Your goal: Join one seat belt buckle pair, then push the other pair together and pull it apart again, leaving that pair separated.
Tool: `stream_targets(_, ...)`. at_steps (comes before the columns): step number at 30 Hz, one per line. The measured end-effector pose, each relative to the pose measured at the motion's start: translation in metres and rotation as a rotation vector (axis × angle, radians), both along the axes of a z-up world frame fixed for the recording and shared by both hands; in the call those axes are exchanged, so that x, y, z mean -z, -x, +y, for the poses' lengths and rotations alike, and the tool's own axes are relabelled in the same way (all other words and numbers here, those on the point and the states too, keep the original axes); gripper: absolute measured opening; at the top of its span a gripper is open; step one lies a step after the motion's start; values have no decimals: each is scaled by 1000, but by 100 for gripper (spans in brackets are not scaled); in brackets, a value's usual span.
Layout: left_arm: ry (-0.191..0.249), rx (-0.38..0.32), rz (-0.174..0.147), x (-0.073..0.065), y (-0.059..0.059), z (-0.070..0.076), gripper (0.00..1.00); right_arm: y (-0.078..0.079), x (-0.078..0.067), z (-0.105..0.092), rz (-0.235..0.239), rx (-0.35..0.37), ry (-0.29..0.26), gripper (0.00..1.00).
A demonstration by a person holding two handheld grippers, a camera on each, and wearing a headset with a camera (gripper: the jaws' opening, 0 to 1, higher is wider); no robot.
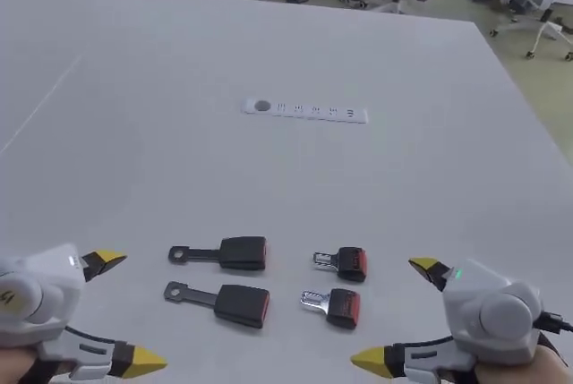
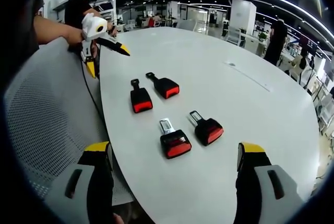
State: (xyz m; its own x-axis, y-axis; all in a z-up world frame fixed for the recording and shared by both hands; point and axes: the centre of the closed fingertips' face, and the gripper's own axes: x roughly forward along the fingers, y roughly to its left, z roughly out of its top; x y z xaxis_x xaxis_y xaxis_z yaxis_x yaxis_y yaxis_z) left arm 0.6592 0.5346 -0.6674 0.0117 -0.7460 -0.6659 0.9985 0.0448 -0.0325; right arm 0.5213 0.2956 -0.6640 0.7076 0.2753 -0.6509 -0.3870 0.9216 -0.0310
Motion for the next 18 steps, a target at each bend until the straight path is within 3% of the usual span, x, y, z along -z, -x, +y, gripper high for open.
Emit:
stream_targets(7,-12,6,-6,2,0,0,99,0,2,2,2,-1,-4,100)
stream_targets(13,21,-7,-4,-6,-4,-4,100,-1,4,4,4,-4,-7,100)
stream_targets(18,9,15,-13,-4,-6,-3,100,-3,4,5,4,-8,-8,100)
